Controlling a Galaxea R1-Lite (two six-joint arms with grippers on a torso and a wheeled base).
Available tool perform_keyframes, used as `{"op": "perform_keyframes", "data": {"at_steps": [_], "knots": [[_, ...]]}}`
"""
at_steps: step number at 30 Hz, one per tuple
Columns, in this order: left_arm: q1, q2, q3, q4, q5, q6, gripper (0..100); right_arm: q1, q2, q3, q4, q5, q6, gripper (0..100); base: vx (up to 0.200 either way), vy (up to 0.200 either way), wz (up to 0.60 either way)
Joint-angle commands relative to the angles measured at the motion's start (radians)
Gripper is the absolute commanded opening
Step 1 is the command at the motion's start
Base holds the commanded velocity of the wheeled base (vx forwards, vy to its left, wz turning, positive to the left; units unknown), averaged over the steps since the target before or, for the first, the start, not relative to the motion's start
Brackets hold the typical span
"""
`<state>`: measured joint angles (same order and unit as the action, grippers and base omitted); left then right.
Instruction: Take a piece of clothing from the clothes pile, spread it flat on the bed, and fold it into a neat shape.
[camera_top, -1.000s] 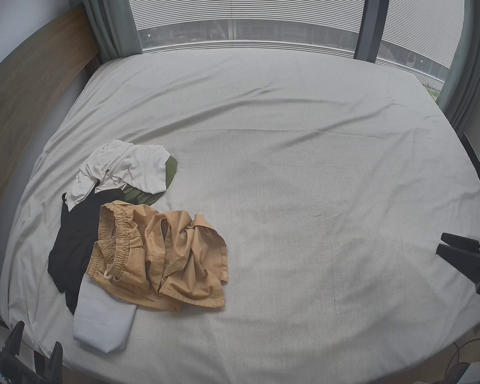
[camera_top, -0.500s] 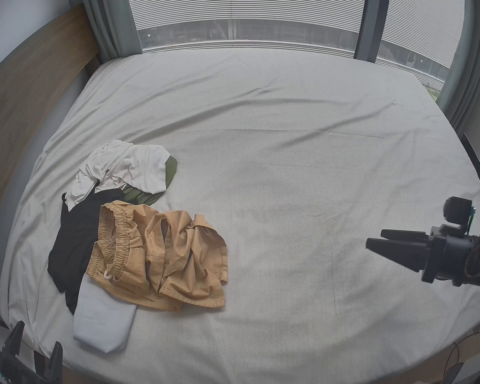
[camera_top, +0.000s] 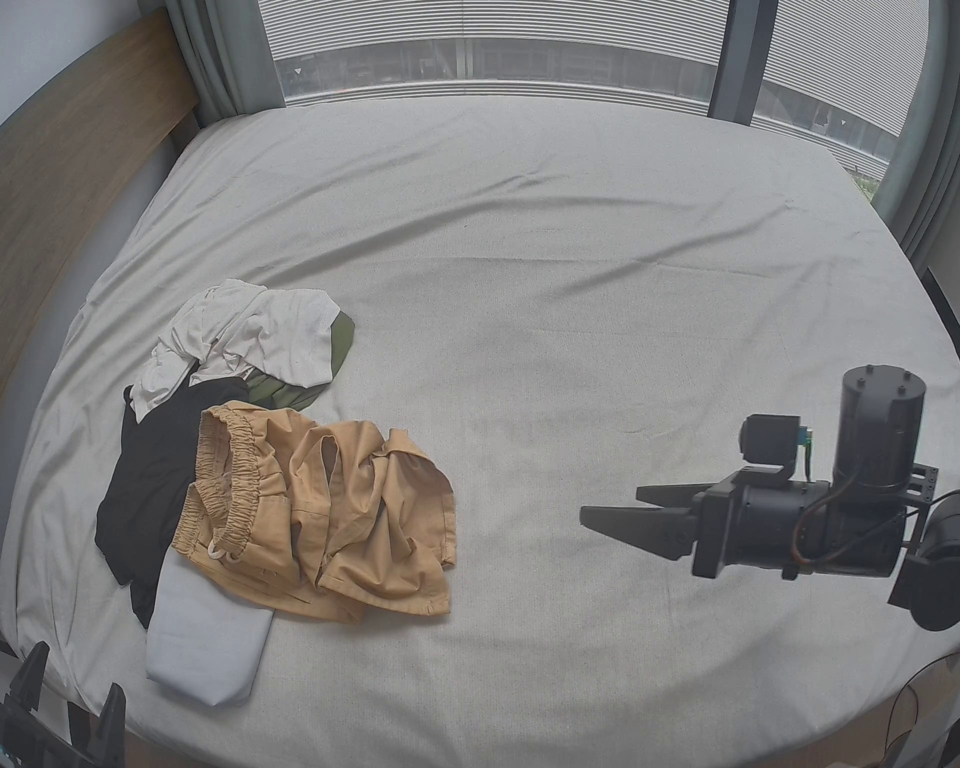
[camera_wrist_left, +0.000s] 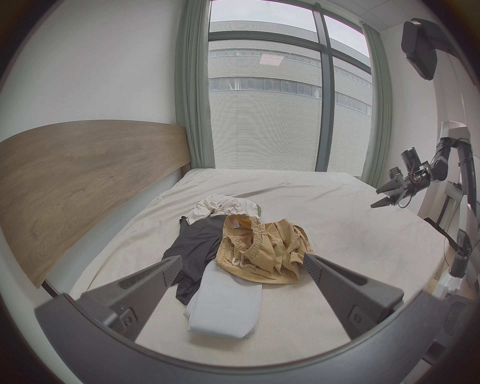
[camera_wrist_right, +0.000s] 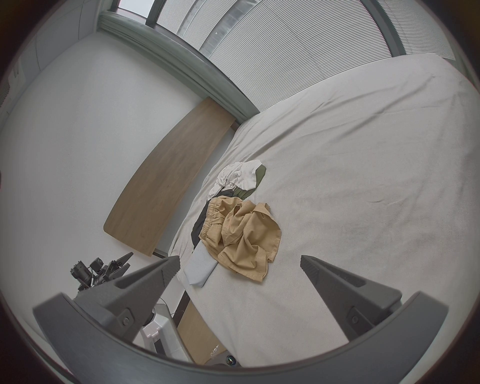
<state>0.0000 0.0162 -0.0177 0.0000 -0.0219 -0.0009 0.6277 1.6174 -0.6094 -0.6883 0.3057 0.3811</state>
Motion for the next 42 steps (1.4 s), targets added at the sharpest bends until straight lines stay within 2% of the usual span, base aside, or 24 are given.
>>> {"op": "perform_keyframes", "data": {"at_steps": [1,22,27,42], "knots": [[0.0,-0.016,0.018,0.0,-0.001,0.001,100,0.015,0.114,-0.036,-0.02,-0.004,-0.001,100,0.0,0.0,0.0],[0.0,-0.016,0.018,0.0,0.0,0.001,100,0.067,0.395,-0.168,-0.094,-0.025,-0.01,100,0.0,0.0,0.0],[0.0,-0.016,0.018,0.0,0.0,0.001,100,0.089,0.504,-0.213,-0.165,-0.039,-0.008,100,0.0,0.0,0.0],[0.0,-0.016,0.018,0.0,0.0,0.001,100,0.121,0.694,-0.38,-0.158,-0.05,-0.004,100,0.0,0.0,0.0]]}}
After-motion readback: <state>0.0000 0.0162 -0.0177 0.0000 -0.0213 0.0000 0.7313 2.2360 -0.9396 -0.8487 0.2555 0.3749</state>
